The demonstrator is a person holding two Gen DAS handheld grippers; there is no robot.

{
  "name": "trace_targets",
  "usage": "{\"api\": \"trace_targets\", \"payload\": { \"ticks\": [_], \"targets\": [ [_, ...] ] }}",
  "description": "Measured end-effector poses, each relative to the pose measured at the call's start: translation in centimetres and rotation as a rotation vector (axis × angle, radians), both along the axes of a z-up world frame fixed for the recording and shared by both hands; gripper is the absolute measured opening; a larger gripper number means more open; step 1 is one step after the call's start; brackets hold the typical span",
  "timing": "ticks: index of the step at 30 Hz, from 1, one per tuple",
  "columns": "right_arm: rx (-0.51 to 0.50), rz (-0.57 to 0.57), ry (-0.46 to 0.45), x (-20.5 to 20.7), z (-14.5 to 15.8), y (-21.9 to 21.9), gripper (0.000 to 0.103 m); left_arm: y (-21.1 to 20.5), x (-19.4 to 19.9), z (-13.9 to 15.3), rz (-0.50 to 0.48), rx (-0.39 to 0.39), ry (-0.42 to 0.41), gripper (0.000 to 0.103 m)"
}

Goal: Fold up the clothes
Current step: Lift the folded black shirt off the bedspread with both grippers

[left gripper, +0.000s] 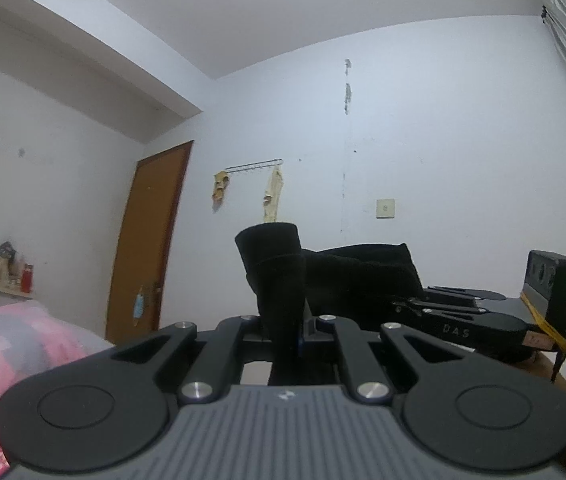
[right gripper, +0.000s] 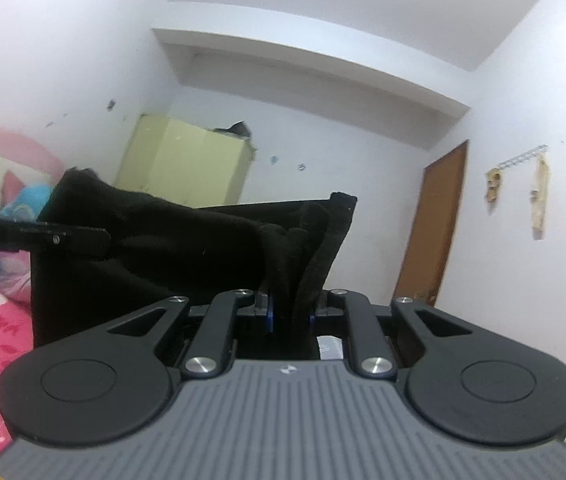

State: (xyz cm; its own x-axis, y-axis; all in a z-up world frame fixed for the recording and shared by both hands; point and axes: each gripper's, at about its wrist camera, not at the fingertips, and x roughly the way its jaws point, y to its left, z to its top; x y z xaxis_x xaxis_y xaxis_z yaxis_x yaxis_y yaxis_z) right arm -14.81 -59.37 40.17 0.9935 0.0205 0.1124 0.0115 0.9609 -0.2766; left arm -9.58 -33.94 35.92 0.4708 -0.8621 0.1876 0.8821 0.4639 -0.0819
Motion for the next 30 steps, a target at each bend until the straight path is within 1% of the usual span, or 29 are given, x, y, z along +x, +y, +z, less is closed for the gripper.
{"api": "trace_targets", "payload": {
  "ticks": [2,4,7,13,21,28,30],
  "targets": [
    [0.005,-0.011,-0.012,0.6,0.1,-1.7,0.012,-1.6,0.5,-0.2,0.002,0.014,-0.017,0.008],
    [0.006,-0.019,-0.021,1.0,-0.1,-3.3,0.012,-3.1,1.1,-0.6,0.008,0.029,-0.016,0.009],
    [0.034,-0.019,-0.031,2.0,-0.6,-5.3,0.012,-5.0,2.0,-1.2,0.013,0.039,-0.013,0.009],
    [0.062,-0.015,-0.034,3.3,-1.9,-8.4,0.012,-7.5,3.5,-2.1,0.018,0.044,-0.006,0.009],
    [0.095,-0.008,-0.041,4.2,-3.2,-11.5,0.012,-8.7,4.5,-3.8,0.018,0.058,-0.003,0.009],
    [0.113,0.004,-0.031,4.6,-4.4,-12.3,0.012,-9.0,6.3,-4.9,0.02,0.058,0.028,0.009],
    [0.116,0.009,-0.03,4.7,-4.6,-12.6,0.012,-9.0,6.8,-4.9,0.021,0.056,0.035,0.009]
  ]
}}
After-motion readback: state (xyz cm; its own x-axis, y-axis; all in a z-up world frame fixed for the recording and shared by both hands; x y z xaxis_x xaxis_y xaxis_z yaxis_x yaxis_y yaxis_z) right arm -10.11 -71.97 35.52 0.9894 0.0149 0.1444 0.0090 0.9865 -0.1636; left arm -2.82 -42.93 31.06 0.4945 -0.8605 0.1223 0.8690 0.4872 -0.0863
